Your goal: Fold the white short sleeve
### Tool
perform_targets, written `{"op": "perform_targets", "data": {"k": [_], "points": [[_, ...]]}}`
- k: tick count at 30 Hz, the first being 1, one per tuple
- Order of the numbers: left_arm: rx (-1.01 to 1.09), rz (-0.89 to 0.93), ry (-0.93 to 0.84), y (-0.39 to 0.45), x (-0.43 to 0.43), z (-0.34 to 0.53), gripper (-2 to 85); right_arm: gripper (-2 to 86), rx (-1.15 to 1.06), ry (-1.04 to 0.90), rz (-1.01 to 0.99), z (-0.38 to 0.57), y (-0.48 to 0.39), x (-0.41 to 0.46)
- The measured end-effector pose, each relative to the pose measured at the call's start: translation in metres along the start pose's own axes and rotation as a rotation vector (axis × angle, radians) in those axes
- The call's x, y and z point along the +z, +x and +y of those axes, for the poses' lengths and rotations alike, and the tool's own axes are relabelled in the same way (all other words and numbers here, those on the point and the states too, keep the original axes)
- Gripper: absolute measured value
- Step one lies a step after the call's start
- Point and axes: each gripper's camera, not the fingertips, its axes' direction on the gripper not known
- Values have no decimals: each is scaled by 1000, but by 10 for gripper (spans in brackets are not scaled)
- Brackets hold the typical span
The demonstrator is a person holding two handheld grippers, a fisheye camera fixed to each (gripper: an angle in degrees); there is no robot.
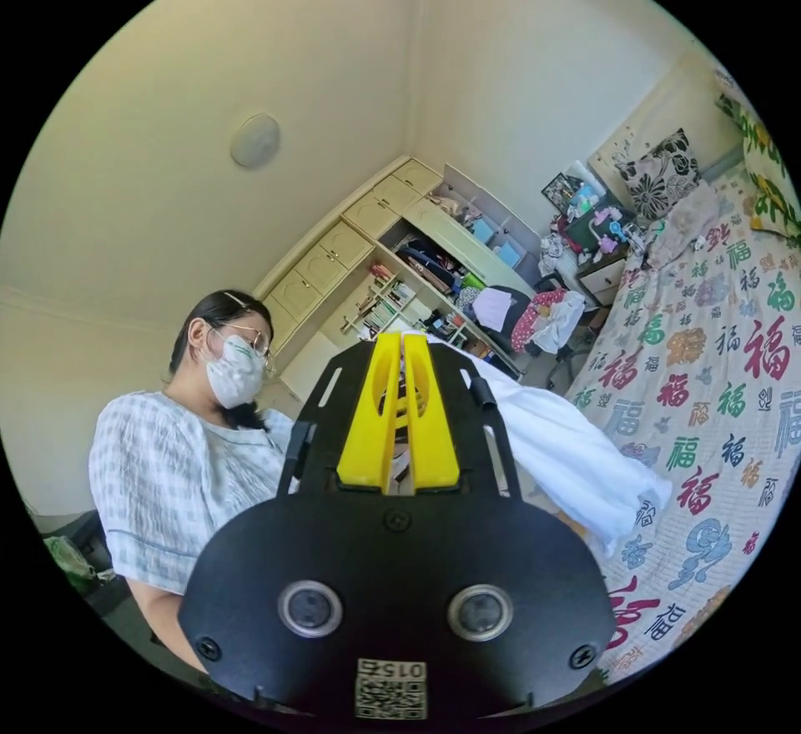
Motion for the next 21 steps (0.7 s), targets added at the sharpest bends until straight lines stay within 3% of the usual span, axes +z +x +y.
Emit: {"op": "perform_targets", "data": {"k": [7,12,17,21], "points": [[-399,417,19,-164,80,35,5,-4,98,-71,201,-106,47,61],[-524,466,46,-294,115,35,5,-4,66,-99,183,-217,68,108],[-515,494,210,-401,82,25,4,-4,-183,-101,95,-309,30,141],[-484,719,340,-405,58,45,0,-5,-226,-183,81,-314,28,147]]}}
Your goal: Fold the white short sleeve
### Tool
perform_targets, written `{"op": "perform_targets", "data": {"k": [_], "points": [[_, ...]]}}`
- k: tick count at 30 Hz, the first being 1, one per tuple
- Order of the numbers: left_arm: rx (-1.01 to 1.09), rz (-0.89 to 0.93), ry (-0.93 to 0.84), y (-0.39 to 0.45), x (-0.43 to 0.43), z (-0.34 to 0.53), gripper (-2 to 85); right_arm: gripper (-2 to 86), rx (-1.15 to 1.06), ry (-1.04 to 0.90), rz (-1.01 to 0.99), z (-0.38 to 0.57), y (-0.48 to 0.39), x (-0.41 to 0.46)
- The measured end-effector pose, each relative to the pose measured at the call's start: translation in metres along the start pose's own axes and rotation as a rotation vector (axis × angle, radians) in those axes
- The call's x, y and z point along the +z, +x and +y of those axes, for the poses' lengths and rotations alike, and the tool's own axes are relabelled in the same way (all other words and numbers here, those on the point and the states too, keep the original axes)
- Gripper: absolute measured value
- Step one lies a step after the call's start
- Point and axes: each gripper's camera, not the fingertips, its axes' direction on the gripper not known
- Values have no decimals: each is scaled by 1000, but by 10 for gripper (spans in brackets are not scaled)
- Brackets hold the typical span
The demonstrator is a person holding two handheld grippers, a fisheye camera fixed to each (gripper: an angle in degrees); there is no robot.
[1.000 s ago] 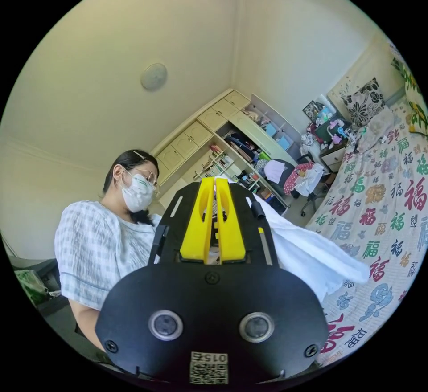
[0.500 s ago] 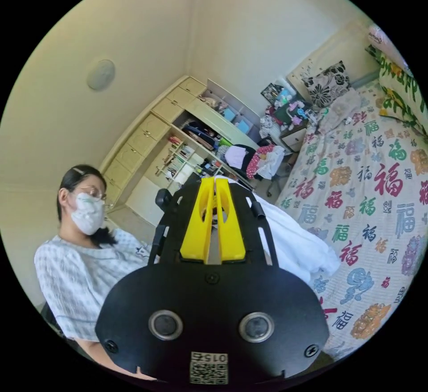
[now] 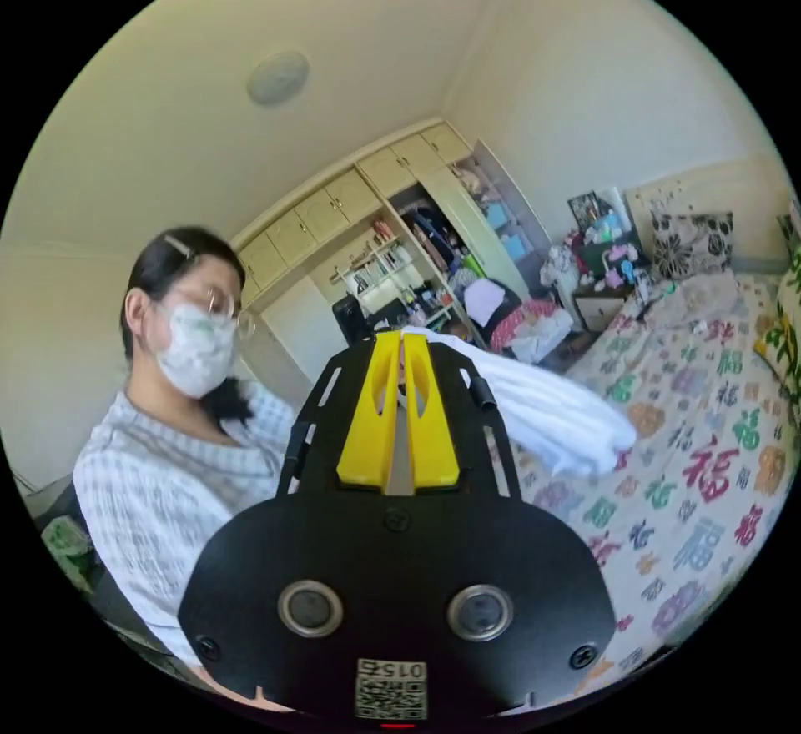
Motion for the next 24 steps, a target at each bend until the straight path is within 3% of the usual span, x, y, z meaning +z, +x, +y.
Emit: {"op": "perform_targets", "data": {"k": [3,5,7,11,13,20,24], "points": [[-144,108,-65,12,34,64,-2,-6,237,-180,1,40,40,17],[-311,168,-170,16,77,118,-4,-5,577,-340,102,100,93,35],[-569,298,-353,18,138,196,-7,-5,800,-395,180,146,132,43],[-803,431,-453,8,178,264,-7,-5,1065,-444,180,211,213,58],[-821,364,-488,-21,183,279,-3,-4,1114,-443,238,211,246,63],[-763,102,-590,-158,244,296,64,20,865,-434,487,125,406,122],[-749,-29,-676,-230,315,304,51,57,819,-510,400,98,483,183]]}}
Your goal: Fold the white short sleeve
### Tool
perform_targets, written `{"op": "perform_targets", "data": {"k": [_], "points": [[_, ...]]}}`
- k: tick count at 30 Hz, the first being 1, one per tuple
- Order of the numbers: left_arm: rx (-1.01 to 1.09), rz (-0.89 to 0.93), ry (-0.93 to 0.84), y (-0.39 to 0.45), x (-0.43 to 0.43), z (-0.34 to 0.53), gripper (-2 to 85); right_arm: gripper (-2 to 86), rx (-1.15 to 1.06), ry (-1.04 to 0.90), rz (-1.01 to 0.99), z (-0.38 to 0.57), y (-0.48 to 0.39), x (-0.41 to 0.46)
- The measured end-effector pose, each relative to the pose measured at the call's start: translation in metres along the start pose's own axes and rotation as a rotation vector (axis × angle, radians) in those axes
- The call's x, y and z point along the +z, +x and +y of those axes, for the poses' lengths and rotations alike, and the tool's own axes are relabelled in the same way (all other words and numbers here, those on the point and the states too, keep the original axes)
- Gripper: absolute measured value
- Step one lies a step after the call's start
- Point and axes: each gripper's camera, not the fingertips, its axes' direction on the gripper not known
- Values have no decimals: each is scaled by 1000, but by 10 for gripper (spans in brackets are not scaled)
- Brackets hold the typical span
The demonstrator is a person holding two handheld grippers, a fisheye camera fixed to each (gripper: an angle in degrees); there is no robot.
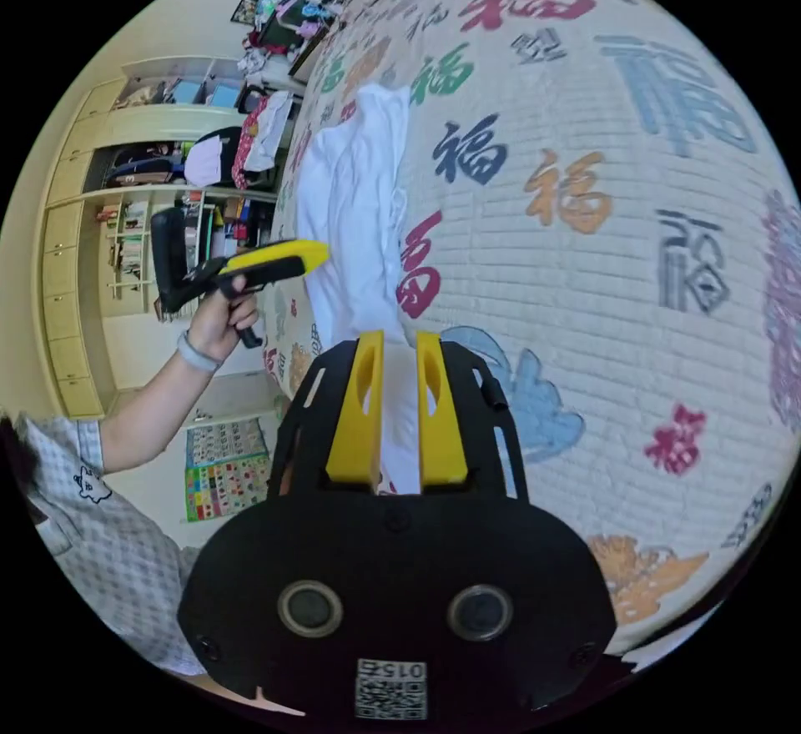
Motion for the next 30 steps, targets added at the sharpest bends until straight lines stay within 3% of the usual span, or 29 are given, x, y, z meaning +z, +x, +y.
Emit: {"op": "perform_targets", "data": {"k": [3,5,9,12,15,17,21,22,25,27,30], "points": [[-43,-9,-87,-35,24,-14,2,14,-42,-120,-12,-43,-16,37],[-76,-17,-20,-53,4,1,-4,-1,-129,-155,46,-56,-43,47],[-213,-156,121,-83,-83,85,-7,-5,-235,-147,-50,-67,-81,42],[-401,-370,64,-104,-127,160,-6,-4,-278,-247,-95,-82,-106,50],[-559,-289,14,-129,-146,220,1,-1,-277,-281,-47,-102,-117,53],[-534,-209,41,-129,-154,227,16,2,-212,-175,-50,-126,-111,30],[-368,-61,154,-114,-154,170,100,17,-215,-174,-164,-159,-105,19],[-312,-2,143,-111,-143,145,105,42,-213,-203,-108,-168,-106,25],[-277,61,102,-115,-109,100,86,61,-166,-20,28,-189,-107,12],[-286,68,55,-122,-96,90,28,44,-157,-87,-18,-207,-108,20],[-317,74,186,-130,-129,116,10,5,-200,-310,-50,-221,-117,55]]}}
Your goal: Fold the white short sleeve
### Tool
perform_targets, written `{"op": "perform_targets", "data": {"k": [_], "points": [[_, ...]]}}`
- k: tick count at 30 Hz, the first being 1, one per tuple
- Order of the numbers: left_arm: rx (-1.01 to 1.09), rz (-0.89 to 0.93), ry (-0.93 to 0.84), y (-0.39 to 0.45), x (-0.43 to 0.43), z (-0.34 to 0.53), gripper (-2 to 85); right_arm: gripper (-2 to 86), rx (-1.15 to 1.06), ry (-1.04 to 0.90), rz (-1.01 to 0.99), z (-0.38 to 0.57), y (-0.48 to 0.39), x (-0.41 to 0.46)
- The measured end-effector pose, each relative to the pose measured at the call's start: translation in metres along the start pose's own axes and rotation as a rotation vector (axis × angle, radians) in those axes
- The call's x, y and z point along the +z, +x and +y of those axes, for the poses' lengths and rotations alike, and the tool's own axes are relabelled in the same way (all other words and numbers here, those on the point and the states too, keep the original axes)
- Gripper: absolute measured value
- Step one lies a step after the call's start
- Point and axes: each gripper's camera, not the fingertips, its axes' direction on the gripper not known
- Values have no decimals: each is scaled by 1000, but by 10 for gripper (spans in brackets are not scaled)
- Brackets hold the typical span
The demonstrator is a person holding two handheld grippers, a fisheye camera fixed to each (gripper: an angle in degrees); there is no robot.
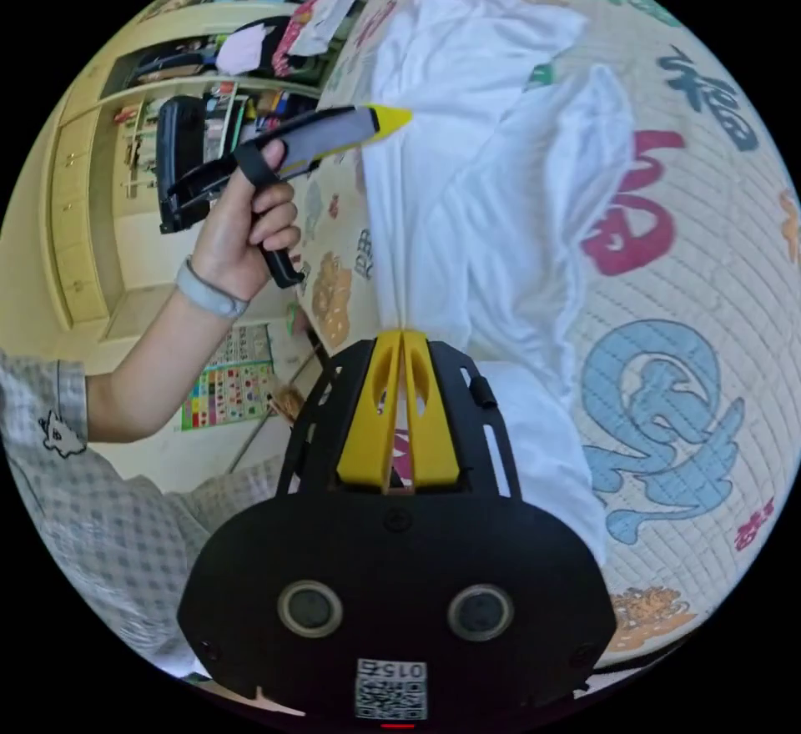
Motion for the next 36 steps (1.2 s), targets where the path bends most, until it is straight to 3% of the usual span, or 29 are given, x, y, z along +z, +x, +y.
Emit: {"op": "perform_targets", "data": {"k": [6,10,12,15,18,22,24,27,30,33,36], "points": [[-320,-40,261,-69,-125,142,3,-4,-149,-48,-161,-7,-52,23],[-739,27,228,-132,-135,266,14,-4,-87,-198,-244,-10,-65,70],[-843,89,209,-142,-131,300,27,-2,-89,-243,-223,-9,-72,79],[-768,88,276,-130,-151,313,69,6,-100,-173,-154,-7,-76,65],[-597,-50,272,-104,-173,295,89,20,-44,-29,-60,-13,-62,41],[-261,-47,117,-60,-148,253,117,48,-28,44,-14,-50,-52,38],[-190,11,81,-41,-127,247,120,60,-38,46,-36,-71,-53,50],[-290,224,86,-34,-99,262,125,75,-40,-40,-129,-102,-56,87],[-355,243,186,-28,-105,291,127,27,-58,-166,-87,-108,-69,126],[-224,104,105,-2,-113,310,138,4,-83,-176,-96,-91,-85,137],[-58,-35,67,35,-123,328,151,0,-30,9,-334,-63,-87,118]]}}
